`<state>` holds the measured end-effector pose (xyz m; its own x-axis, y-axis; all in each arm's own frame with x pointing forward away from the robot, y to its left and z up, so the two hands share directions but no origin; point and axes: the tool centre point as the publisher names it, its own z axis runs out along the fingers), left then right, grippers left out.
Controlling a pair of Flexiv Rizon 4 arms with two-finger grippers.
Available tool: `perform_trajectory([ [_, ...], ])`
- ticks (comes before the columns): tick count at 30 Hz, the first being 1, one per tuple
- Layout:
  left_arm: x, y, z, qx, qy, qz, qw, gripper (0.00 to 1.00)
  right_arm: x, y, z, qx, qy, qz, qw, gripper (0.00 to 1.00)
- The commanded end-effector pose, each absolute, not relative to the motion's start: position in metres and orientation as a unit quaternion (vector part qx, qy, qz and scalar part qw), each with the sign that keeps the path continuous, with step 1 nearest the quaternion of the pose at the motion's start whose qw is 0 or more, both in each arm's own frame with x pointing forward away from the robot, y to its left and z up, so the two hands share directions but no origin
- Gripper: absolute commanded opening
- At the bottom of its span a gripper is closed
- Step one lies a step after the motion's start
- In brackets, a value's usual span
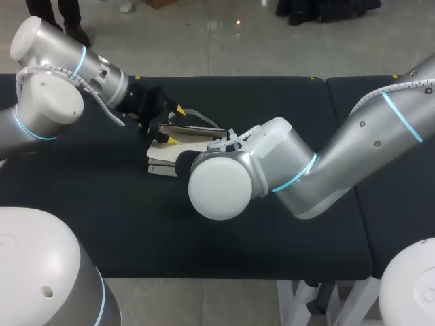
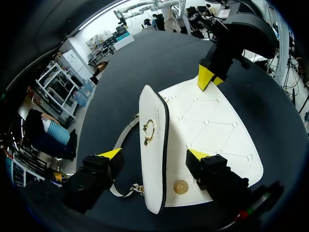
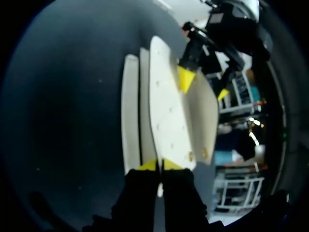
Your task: Pick up the bag, open it, inspect its contents, close it, and place it on the opposite side
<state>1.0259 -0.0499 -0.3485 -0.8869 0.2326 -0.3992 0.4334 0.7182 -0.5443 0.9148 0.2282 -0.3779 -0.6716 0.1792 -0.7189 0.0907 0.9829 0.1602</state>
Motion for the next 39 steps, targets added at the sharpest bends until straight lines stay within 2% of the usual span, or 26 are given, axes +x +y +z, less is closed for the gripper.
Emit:
perform_trajectory([
  [1,1.042,-0.056,-0.354,0.18,0.915,-0.33,0.146,0.85,0.914,0.229,-0.38,0.075,0.912,0.055,0.4,0.0],
  [8,1.05,-0.062,-0.357,0.177,0.917,-0.33,0.14,0.76,0.914,0.229,-0.38,0.075,0.912,0.055,0.4,0.0],
  [13,1.054,-0.064,-0.36,0.174,0.918,-0.329,0.136,0.75,0.914,0.229,-0.38,0.075,0.912,0.055,0.4,0.0],
  [18,1.058,-0.064,-0.363,0.165,0.92,-0.33,0.132,0.65,0.914,0.229,-0.38,0.075,0.912,0.055,0.4,0.0],
  [21,1.059,-0.064,-0.364,0.16,0.92,-0.333,0.13,0.56,0.914,0.229,-0.38,0.075,0.912,0.055,0.4,0.0],
  [24,1.06,-0.064,-0.365,0.156,0.918,-0.341,0.126,0.53,0.914,0.229,-0.38,0.075,0.912,0.055,0.4,0.0],
  [28,1.061,-0.066,-0.367,0.156,0.918,-0.343,0.122,0.4,0.914,0.229,-0.38,0.075,0.912,0.055,0.4,0.0],
  [29,1.061,-0.066,-0.368,0.156,0.918,-0.344,0.122,0.27,0.914,0.229,-0.38,0.075,0.912,0.055,0.4,0.0],
  [30,1.062,-0.066,-0.368,0.155,0.918,-0.344,0.121,0.01,0.914,0.229,-0.38,0.075,0.912,0.055,0.4,0.0],
  [39,1.062,-0.067,-0.366,0.156,0.916,-0.35,0.119,0.0,0.912,0.229,-0.378,0.076,0.912,0.054,0.401,0.0],
])
